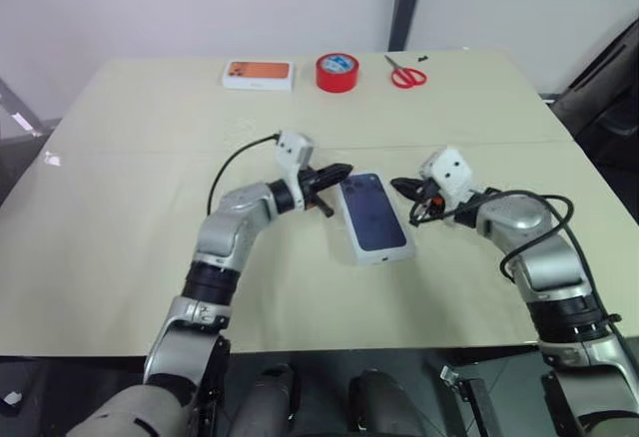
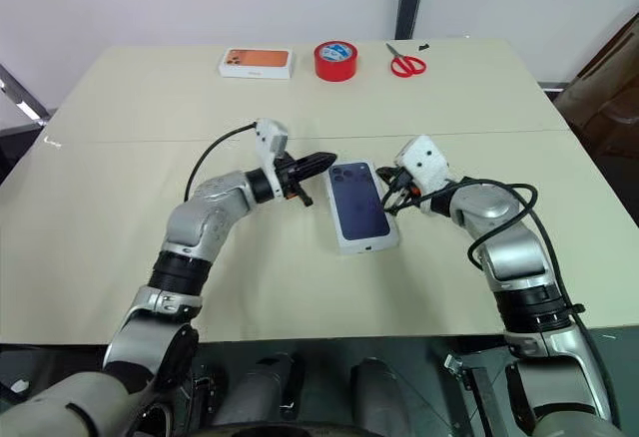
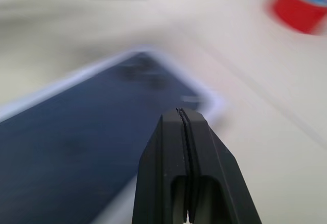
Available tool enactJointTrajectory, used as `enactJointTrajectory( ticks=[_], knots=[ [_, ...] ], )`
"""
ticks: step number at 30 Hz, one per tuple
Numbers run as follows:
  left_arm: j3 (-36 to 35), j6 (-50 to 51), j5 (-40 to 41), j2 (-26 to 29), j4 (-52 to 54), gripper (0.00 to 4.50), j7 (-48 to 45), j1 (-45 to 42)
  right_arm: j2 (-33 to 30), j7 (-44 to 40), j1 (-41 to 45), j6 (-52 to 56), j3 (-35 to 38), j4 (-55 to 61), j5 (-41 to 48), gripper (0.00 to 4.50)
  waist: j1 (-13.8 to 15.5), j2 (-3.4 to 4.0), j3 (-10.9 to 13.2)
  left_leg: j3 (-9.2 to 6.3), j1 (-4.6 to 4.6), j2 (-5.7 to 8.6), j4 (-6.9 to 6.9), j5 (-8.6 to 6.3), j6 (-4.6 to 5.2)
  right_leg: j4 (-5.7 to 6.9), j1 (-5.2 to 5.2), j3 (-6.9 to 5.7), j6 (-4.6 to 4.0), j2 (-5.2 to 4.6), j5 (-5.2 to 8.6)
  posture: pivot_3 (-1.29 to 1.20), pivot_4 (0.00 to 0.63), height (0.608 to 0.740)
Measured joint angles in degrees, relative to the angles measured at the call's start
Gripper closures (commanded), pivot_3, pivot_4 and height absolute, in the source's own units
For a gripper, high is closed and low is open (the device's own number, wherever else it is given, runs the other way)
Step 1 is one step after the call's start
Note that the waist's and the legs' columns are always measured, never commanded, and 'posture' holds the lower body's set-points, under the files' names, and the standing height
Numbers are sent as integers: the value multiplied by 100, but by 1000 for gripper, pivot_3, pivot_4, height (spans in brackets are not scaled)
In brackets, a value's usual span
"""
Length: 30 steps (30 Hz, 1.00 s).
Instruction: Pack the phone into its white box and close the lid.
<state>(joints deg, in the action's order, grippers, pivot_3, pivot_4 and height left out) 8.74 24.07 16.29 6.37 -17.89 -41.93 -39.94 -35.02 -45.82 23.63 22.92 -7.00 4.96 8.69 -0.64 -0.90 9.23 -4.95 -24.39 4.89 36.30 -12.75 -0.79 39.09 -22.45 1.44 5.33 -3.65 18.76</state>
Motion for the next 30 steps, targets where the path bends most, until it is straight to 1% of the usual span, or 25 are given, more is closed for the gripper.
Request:
enactJointTrajectory(
  ticks=[2,4,7,8,10,11,14,15,16,17,18,21,24,26,30],
  knots=[
    [348,-98,-352,-14,-327,4500,119,161,-162,-173,-228,-109,-252,138,-140,4467,-7,1,-1,1,1,1,0,-1,2,3,-3,3,0,0,0,0,150,734],
    [443,-190,-486,16,-348,4500,151,188,-445,-324,-424,-258,-402,382,-289,4467,1,-7,-12,-4,10,-3,1,-4,7,2,10,-1,0,3,0,0,150,734],
    [425,-141,-530,46,-324,4500,133,242,-469,-370,-570,-187,-411,542,-296,4467,-7,-14,-26,-3,59,-4,-11,-16,24,-8,58,2,0,2,1,0,150,734],
    [372,-72,-488,45,-304,4243,121,260,-430,-392,-565,-25,-370,561,-194,4231,-6,-14,-26,-3,73,-5,-15,-18,26,-12,71,2,0,2,1,0,150,734],
    [273,39,-370,50,-230,3641,60,326,-320,-430,-507,340,-262,559,72,3665,-7,-14,-26,-5,89,-6,-19,-20,28,-21,89,0,0,2,2,0,150,734],
    [262,22,-314,91,-178,3240,-8,354,-173,-400,-449,474,-176,500,187,3224,-17,-17,-24,-5,89,-7,-19,-21,28,-22,89,1,0,3,2,0,150,734],
    [136,-102,-232,395,-37,1804,-250,451,108,-219,-163,619,111,290,443,1741,-22,-10,-19,-3,86,-7,-23,-20,27,-21,80,4,0,3,2,0,150,734],
    [47,-155,-185,591,54,1299,-372,525,102,-195,-60,646,252,229,523,1279,-17,-10,-18,-3,83,-7,-26,-20,26,-21,76,4,0,3,2,0,150,734],
    [-96,-225,-121,782,156,687,-495,606,65,-190,1,656,423,199,599,665,-10,-9,-18,-3,78,-7,-26,-19,25,-21,70,4,0,2,2,0,150,734],
    [-242,-246,-50,975,260,249,-599,654,7,-199,17,665,576,188,660,242,3,-9,-18,-4,69,-7,-25,-19,24,-22,63,2,0,2,2,0,150,734],
    [-404,-268,46,1182,403,113,-713,727,-13,-223,20,659,670,187,723,110,6,-10,-18,-5,58,-7,-23,-17,22,-22,53,1,0,1,2,0,150,734],
    [-855,-322,335,1698,817,113,-1037,1002,-122,-253,-133,497,783,188,732,110,11,-9,-18,-4,33,-6,-15,-15,19,-19,32,2,-1,-2,1,0,150,734],
    [-1069,-306,487,2158,1105,113,-1262,1425,-185,-359,-343,482,1105,261,999,110,6,-8,-18,-3,28,-5,-16,-18,24,-16,25,4,-1,-4,1,0,150,734],
    [-1258,-327,554,2365,1227,113,-1302,1781,-365,-440,-573,404,1381,375,1108,110,10,-7,-17,-3,24,-5,-16,-19,25,-16,21,4,-1,-4,1,0,150,734],
    [-1659,-332,700,2644,1462,113,-1300,2346,-803,-745,-1219,154,1666,493,1148,110,13,-7,-16,-3,22,-6,-16,-21,28,-16,22,4,-1,-5,1,0,150,734]
  ],
)
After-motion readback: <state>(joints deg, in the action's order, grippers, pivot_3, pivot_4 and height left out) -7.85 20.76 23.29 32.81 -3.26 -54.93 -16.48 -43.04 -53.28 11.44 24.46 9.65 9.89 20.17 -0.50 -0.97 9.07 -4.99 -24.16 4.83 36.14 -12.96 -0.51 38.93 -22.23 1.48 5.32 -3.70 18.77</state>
